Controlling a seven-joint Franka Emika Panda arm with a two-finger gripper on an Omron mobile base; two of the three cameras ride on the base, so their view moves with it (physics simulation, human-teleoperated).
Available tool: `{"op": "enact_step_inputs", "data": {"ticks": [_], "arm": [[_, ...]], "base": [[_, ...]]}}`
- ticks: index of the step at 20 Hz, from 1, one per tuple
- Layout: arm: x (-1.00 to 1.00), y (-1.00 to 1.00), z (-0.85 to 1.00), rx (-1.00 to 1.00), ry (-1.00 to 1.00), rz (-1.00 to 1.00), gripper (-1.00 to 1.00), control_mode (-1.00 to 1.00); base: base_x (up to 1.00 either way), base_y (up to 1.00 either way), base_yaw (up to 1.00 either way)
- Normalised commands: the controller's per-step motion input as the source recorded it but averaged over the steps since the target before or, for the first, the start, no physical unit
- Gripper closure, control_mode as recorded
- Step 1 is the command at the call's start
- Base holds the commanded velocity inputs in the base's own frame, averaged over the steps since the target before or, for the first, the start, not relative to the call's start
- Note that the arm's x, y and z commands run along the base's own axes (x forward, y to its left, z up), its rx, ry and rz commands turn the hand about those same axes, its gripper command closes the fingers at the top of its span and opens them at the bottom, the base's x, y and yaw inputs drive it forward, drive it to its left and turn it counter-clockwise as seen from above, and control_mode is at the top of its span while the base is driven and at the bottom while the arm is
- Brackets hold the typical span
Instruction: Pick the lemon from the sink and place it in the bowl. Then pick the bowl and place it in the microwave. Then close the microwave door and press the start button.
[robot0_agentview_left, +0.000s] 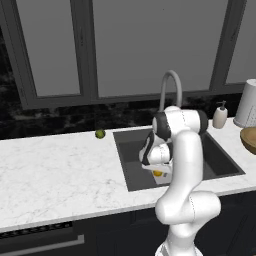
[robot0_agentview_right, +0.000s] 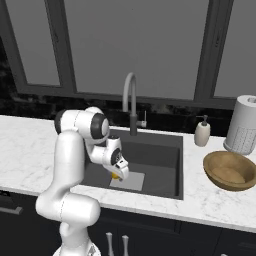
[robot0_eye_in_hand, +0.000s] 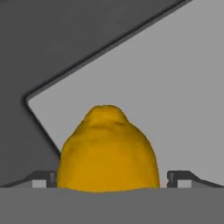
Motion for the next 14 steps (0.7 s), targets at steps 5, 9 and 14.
{"op": "enact_step_inputs", "data": {"ticks": [5,9,14], "arm": [[0.12,-0.1,-0.37,0.0,0.0,0.0,-1.0,-1.0],[0.0,0.0,-0.36,0.0,0.0,0.0,-1.0,-1.0],[-0.06,0.0,-0.47,0.0,0.0,0.0,1.0,-1.0]], "base": [[0.0,0.0,0.0],[0.0,0.0,0.0],[0.0,0.0,0.0]]}}
